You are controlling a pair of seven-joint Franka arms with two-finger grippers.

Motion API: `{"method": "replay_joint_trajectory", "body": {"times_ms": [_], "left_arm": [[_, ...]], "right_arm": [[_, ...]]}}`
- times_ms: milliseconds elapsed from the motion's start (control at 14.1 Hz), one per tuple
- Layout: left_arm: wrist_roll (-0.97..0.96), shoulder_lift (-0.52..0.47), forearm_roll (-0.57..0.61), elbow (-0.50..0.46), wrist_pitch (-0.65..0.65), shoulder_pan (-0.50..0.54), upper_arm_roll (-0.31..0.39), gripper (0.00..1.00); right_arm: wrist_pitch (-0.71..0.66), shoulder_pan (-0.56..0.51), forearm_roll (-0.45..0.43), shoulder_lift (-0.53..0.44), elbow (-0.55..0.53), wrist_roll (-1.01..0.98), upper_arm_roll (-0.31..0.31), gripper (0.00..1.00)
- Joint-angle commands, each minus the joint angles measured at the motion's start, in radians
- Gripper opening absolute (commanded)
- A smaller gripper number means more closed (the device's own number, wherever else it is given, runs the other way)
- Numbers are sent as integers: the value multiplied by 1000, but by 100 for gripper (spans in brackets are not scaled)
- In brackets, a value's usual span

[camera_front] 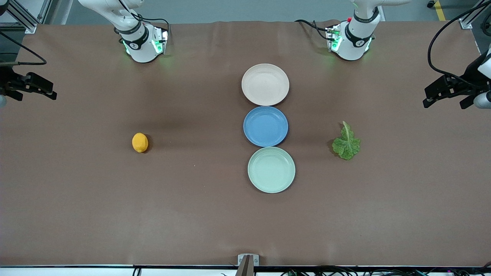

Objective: Pick lemon and lettuce from plates

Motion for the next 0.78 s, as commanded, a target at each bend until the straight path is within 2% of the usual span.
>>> {"method": "replay_joint_trajectory", "body": {"times_ms": [0, 497, 710], "left_arm": [[12, 0, 10, 9, -7, 0, -1, 100], [12, 0, 10, 9, -7, 0, -1, 100], [12, 0, 10, 9, -7, 0, -1, 100]], "right_arm": [[49, 7, 18, -81, -103, 0, -3, 100], [78, 10, 18, -93, -122, -1, -1, 100], [69, 12, 18, -86, -87, 2, 2, 100]]}}
